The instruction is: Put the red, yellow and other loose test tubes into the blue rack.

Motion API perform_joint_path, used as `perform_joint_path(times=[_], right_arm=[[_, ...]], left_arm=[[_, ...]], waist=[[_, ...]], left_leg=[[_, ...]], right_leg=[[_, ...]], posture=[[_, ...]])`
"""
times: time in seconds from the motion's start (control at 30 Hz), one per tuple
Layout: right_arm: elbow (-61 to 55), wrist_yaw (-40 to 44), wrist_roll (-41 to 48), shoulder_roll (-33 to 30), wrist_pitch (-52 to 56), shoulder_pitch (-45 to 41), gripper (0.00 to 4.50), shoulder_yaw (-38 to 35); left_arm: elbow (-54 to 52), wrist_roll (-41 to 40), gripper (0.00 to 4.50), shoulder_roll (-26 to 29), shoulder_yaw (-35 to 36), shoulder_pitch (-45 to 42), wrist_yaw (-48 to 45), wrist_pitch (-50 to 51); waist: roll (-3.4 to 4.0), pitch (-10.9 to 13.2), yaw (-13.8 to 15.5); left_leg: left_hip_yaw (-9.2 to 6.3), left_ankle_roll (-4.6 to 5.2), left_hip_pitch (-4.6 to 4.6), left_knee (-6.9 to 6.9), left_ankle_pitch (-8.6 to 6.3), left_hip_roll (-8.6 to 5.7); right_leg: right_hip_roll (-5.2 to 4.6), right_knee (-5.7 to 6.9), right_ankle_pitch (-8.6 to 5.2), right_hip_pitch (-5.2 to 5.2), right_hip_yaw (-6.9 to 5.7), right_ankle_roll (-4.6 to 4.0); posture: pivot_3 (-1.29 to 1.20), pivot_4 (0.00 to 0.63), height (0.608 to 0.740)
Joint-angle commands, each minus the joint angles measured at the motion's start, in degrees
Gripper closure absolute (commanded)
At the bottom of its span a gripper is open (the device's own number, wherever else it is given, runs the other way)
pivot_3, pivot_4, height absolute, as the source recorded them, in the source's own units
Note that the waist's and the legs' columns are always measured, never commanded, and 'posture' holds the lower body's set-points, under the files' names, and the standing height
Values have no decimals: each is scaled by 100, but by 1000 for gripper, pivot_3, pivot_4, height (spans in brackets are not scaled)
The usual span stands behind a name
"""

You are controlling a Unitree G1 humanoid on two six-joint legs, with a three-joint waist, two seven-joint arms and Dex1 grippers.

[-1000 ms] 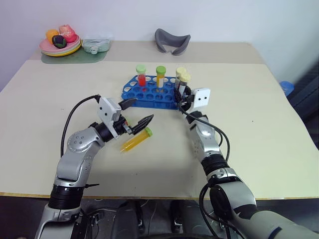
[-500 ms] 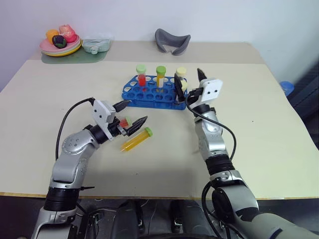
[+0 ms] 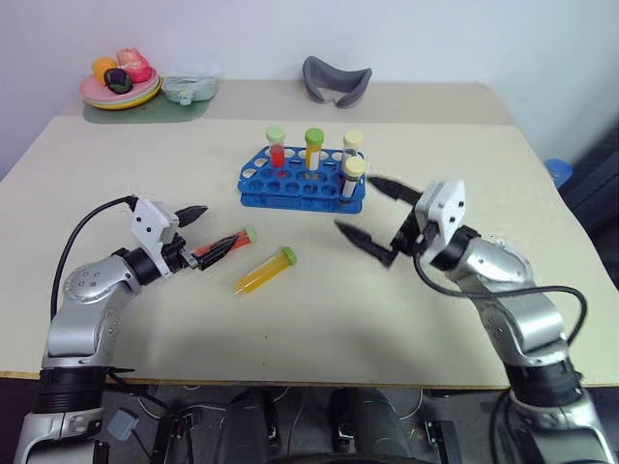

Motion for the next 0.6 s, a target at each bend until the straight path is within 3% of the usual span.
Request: perform_joint_path(times=[0.03, 0.33, 0.6], right_arm=[[-316, 89, 20, -90, 148, 63, 121, -4], [-292, 88, -379, -72, 135, 135, 121, 85], [-228, 236, -500, -88, 64, 98, 121, 100]], left_arm=[[-207, -96, 0, 139, -114, -217, -239, 127], [-701, -174, 0, 544, -440, -523, -398, 1154], [-2041, 180, 0, 1608, -1919, -1962, -461, 3769]], waist=[[0, 0, 3], [-2, 1, 35], [-10, 5, 140]], left_leg=[[0, 0, 0, 0, 0, 0], [2, 0, 0, 1, 0, 1], [-2, 7, -7, 22, -5, 0]], right_leg=[[0, 0, 0, 1, 0, 0], [2, -1, 0, 0, 0, 0], [2, 1, -1, 4, -2, 2]], posture=[[0, 150, 689], [0, 150, 689], [0, 150, 689]])
